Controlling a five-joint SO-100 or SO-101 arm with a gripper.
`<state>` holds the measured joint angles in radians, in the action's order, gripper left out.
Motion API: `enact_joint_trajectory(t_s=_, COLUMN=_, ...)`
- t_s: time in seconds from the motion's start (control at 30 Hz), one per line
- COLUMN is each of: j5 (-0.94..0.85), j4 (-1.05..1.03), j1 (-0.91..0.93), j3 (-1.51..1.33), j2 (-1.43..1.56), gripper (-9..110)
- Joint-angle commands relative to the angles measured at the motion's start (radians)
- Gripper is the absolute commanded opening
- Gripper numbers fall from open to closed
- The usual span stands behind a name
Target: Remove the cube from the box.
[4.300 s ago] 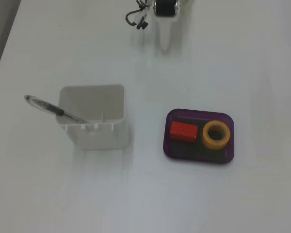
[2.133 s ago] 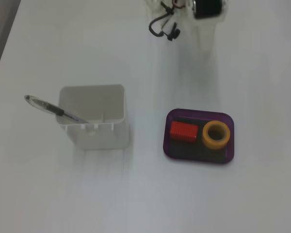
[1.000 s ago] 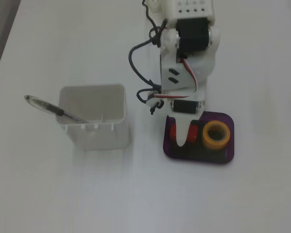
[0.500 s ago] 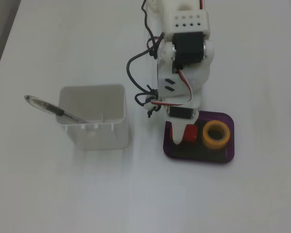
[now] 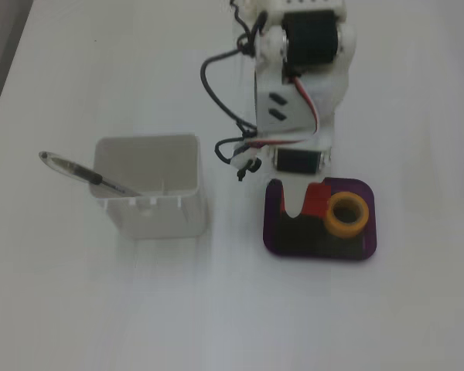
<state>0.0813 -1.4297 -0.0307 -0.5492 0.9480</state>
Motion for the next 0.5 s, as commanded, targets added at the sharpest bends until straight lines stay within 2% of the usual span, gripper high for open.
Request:
enact_joint_trajectory(t_s=0.0, j5=-0.008, j4=-0.106, j1=-0.014, j3=0.183, j2=0.189, gripper=-1)
enact_joint_trajectory(t_s=0.23, j5=-0.055, j4=-0.267, j1=-0.009, j3=0.198, j2=0.302, gripper=-1)
enact_joint_trajectory(t_s=0.47, j5=-0.124, j4=-0.265, j1=0.066, j3=-0.175, j2=0.485, gripper=-1)
